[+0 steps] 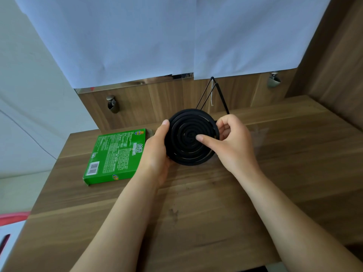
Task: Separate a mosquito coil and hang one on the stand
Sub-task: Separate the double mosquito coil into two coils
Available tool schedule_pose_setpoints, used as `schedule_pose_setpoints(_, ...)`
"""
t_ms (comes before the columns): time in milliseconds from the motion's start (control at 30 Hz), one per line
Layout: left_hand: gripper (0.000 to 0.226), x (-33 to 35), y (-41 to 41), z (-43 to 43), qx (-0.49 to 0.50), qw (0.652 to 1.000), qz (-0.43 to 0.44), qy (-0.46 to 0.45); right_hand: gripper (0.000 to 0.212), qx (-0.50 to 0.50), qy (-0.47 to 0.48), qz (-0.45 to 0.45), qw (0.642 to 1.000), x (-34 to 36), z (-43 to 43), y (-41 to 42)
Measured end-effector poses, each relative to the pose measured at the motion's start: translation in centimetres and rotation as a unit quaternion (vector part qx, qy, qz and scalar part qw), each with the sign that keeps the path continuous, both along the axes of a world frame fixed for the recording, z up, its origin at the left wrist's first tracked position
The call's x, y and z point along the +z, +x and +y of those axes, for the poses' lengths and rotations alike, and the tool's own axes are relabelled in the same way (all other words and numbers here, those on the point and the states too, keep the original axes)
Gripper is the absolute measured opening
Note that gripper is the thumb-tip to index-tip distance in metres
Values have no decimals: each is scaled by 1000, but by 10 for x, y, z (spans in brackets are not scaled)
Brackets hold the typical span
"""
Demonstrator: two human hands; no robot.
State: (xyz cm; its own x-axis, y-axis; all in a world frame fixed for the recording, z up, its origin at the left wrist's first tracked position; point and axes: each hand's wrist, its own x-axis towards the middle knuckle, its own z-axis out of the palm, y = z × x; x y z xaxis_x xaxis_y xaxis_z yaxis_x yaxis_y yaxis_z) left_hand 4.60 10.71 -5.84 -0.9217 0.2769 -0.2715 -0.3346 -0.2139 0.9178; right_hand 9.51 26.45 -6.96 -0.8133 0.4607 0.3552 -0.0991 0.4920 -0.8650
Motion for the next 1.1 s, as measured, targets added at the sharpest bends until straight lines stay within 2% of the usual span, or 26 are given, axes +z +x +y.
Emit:
schedule_pose_setpoints(367,41,-3,-4,0,68,996,-12,-50,39,3,38,26,999,0,-3,0)
schedule_pose_setpoints(567,31,-5,-6,-2,83,995,-12,-45,33,34,-23,28,999,3,-2,1)
schedule_pose_setpoints(833,29,-1,-5,-2,86,995,5,-50,31,47,-14,45,998,3,-4,2)
schedule_pose_setpoints(1000,38,-1,-3,-3,102,993,30,-54,17,80,-43,64,994,8,-3,4)
schedule_pose_setpoints(1100,37,1,-3,-5,119,991,28,-56,18,96,-62,40,993,9,-2,4)
